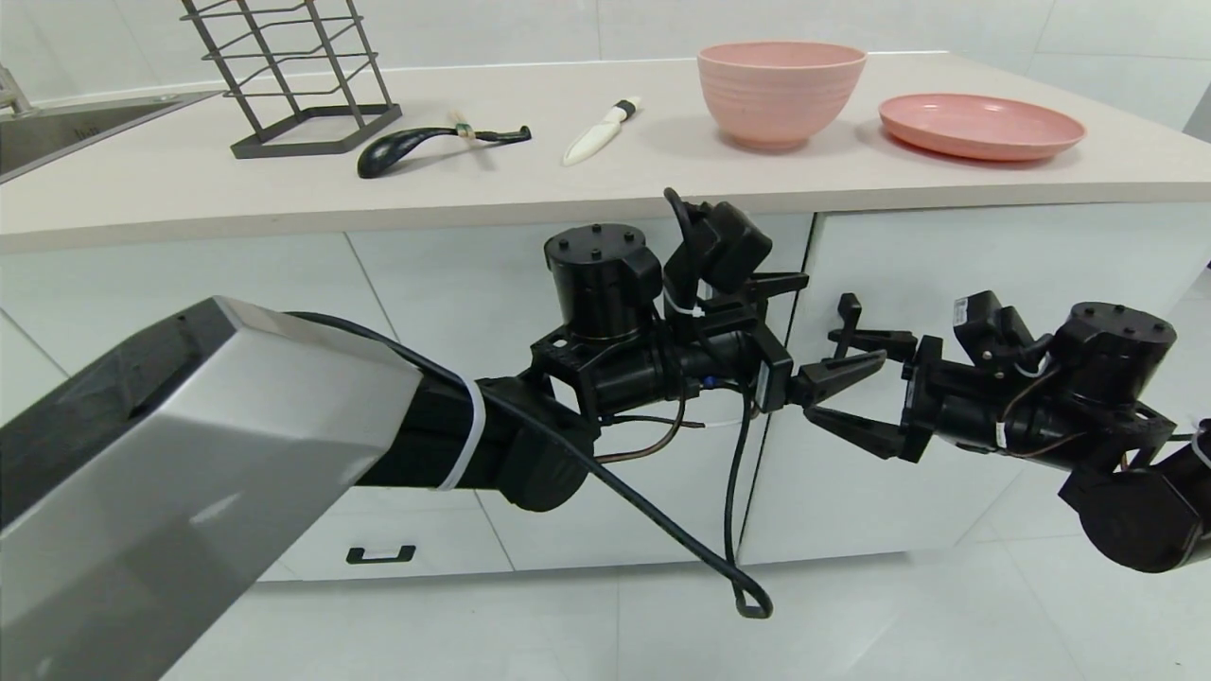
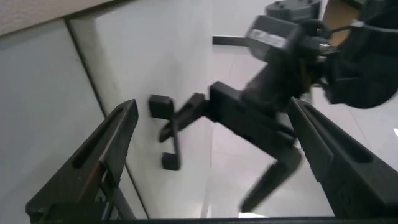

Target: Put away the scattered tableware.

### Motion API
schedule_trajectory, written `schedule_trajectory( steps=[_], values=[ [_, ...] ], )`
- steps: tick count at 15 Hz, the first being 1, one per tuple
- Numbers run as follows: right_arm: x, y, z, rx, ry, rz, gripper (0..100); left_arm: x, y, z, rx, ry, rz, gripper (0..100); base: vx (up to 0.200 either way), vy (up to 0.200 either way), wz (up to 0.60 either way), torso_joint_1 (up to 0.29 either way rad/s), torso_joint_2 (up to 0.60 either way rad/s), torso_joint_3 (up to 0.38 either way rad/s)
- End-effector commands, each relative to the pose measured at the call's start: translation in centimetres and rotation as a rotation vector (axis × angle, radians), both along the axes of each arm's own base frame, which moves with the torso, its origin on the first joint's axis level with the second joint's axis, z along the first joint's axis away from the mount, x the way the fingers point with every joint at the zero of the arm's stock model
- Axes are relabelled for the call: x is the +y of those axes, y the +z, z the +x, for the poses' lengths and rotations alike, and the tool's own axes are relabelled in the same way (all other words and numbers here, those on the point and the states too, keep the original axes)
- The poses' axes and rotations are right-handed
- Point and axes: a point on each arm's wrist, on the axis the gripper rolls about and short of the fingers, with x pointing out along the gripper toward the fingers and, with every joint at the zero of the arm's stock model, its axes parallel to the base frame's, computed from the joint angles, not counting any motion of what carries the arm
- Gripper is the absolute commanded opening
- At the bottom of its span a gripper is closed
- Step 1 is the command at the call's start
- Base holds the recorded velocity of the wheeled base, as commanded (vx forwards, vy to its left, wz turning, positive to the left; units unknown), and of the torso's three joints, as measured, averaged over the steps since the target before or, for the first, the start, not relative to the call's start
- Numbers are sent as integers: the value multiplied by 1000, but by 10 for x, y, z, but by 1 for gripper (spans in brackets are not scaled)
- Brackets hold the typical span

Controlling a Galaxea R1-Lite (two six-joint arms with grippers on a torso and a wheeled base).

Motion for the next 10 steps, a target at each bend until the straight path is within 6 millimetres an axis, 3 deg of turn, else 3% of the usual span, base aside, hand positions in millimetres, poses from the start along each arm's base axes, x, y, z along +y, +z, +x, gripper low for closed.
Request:
schedule_trajectory(
  steps=[1,6,9,10],
  values=[
    [-5,7,-25,-5,17,-7,100,-3,0,5,-12,20,-18,100,0,0,0,0,0,0],
    [-15,9,-72,22,11,-19,100,-12,0,0,-34,2,-39,100,0,0,0,0,0,0],
    [-17,10,-82,19,8,-21,100,-25,-3,-11,-34,-43,-39,100,0,0,0,0,0,0],
    [-17,9,-83,22,8,-22,100,-40,-5,-21,-42,-81,-50,100,0,0,0,0,0,0]
  ],
)
